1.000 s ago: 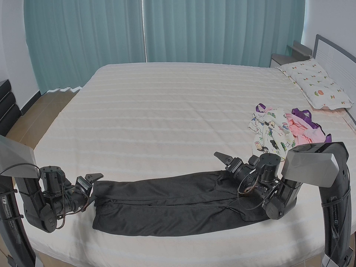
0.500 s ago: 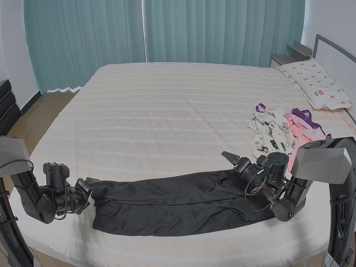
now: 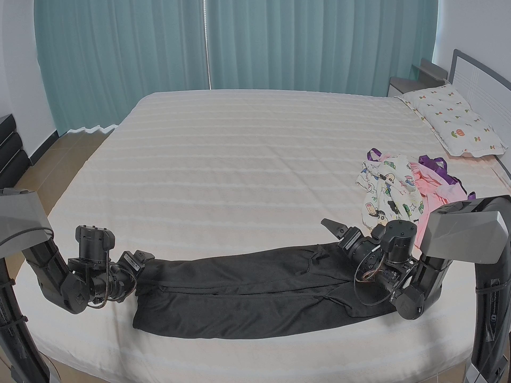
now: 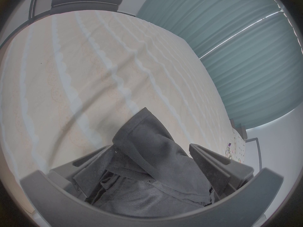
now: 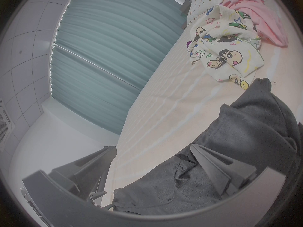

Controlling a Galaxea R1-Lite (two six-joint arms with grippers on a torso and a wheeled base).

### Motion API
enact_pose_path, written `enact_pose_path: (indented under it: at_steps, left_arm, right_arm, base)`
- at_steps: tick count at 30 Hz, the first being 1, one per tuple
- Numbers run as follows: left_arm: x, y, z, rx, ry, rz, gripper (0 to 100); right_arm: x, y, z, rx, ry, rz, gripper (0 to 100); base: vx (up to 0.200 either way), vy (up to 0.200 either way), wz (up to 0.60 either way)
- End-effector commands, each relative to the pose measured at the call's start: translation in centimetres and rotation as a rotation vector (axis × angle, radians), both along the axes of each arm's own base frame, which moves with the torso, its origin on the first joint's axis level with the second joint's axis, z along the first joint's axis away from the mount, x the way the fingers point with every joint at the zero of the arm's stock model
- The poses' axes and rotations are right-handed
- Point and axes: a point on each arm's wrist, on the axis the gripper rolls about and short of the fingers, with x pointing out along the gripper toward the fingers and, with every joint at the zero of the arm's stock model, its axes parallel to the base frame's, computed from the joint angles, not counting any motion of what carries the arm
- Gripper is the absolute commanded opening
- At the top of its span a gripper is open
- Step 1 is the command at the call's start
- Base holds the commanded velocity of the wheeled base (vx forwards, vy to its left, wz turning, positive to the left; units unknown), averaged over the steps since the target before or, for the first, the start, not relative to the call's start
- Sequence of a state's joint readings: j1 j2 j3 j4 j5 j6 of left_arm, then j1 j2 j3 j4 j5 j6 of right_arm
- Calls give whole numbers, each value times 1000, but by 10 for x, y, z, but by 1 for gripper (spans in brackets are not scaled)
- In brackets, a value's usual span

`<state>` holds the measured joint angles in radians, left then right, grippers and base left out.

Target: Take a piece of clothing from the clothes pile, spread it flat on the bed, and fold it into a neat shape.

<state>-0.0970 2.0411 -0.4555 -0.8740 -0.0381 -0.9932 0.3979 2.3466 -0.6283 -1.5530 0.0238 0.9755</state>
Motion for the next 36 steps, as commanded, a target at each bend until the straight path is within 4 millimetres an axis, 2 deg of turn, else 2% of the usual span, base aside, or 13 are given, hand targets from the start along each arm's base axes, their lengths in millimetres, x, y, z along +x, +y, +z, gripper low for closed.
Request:
enact_pose_path:
  at_steps: [1, 8, 9, 18, 19, 21, 23, 25, 32, 36]
  left_arm:
    - [1, -1, -7, 3, 21, -2, 100]
    - [1, 0, -9, 31, 31, -1, 100]
    - [1, -1, -10, 35, 33, -6, 0]
    - [3, 1, -13, 107, 39, 9, 0]
    - [3, 1, -12, 110, 33, 13, 0]
    - [4, 1, -9, 113, 20, 23, 0]
    - [4, 1, -8, 118, 13, 28, 0]
    - [5, 1, -5, 127, -12, 44, 0]
    - [7, -3, 6, 126, -146, 60, 0]
    - [4, -7, 7, 123, -164, 48, 0]
  right_arm:
    - [0, 0, 1, 5, -11, 2, 100]
    - [0, 0, 0, 2, -5, 0, 100]
    - [0, 0, 0, 3, -7, 0, 100]
    - [-3, -10, 16, -11, -36, -21, 100]
    - [-7, -14, 31, -11, -33, -26, 100]
    - [-10, -15, 37, -18, -7, -26, 100]
    - [-13, -15, 39, -30, 21, -32, 100]
    - [-18, -13, 31, -67, 86, -65, 100]
    - [-28, -13, 23, -103, 131, -97, 100]
    - [-34, -13, 22, -113, 153, -87, 100]
  base:
    - [0, 0, 0]
    - [0, 0, 0]
    - [0, 0, 0]
    - [0, 0, 0]
    - [0, 0, 0]
    - [0, 0, 0]
    - [0, 0, 0]
    - [0, 0, 0]
    - [0, 0, 0]
    - [0, 0, 0]
